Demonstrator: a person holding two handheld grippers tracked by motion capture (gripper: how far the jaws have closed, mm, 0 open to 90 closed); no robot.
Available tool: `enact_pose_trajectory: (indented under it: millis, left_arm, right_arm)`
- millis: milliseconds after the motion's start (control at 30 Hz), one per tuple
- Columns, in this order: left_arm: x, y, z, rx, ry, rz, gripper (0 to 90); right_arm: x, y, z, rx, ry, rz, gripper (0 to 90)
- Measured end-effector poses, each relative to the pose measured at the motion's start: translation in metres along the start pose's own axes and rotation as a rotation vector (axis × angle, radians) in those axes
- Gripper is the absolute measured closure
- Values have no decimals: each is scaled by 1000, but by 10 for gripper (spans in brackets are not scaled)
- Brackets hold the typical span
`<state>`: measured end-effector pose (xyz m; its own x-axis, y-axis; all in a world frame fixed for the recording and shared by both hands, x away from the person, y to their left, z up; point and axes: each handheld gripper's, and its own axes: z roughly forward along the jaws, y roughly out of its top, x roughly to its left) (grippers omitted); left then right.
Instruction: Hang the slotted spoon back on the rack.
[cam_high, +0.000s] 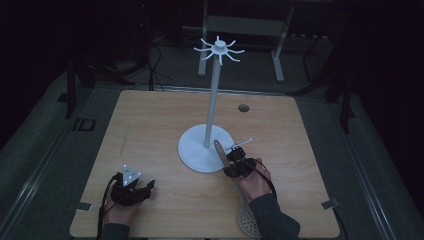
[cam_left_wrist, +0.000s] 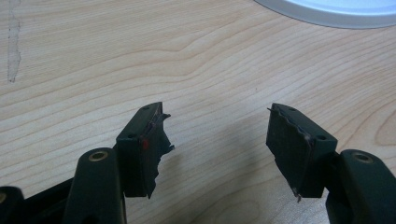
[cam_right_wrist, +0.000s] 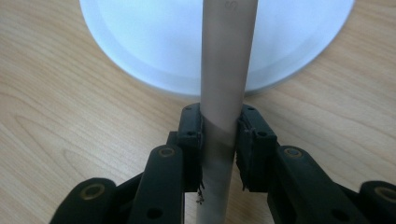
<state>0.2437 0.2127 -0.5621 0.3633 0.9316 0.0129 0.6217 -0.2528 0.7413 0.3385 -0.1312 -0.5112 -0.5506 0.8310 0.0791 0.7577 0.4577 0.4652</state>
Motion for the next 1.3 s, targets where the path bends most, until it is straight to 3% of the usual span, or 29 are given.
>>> enact_pose_trajectory:
  millis: [667,1300]
  left_arm:
    - [0,0,0,-1,4,-1,375]
    - [0,0,0,-4,7,-1,375]
  right_arm:
    - [-12,3,-29,-154,-49,24,735]
    - [-22,2,-57,-402,-55,43,736]
